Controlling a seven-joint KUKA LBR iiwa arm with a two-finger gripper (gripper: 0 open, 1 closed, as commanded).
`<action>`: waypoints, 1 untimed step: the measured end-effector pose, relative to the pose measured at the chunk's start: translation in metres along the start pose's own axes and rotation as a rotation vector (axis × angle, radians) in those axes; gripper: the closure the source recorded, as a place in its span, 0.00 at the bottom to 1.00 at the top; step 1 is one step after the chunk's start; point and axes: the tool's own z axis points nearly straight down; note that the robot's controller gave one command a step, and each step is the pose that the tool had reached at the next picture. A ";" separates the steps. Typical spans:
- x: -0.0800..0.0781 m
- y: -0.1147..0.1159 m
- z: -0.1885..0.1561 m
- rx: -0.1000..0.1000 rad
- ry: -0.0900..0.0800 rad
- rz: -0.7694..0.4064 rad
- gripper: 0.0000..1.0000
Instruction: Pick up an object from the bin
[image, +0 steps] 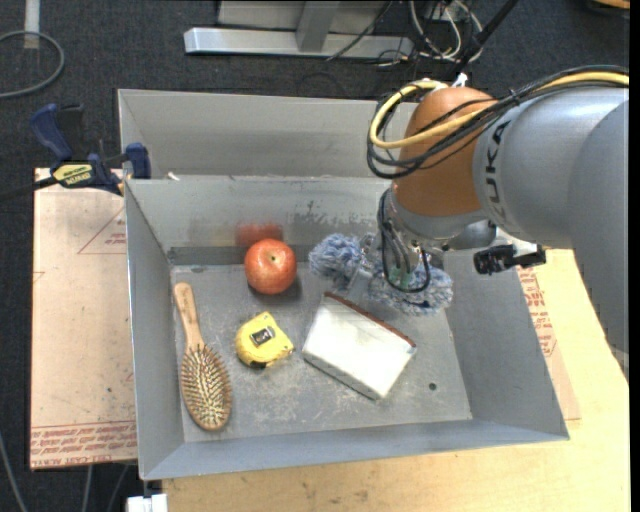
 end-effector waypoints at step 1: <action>0.000 0.000 -0.011 0.000 0.000 0.000 1.00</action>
Offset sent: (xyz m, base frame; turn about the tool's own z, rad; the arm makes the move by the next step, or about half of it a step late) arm 0.0000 0.0001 0.0263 0.0000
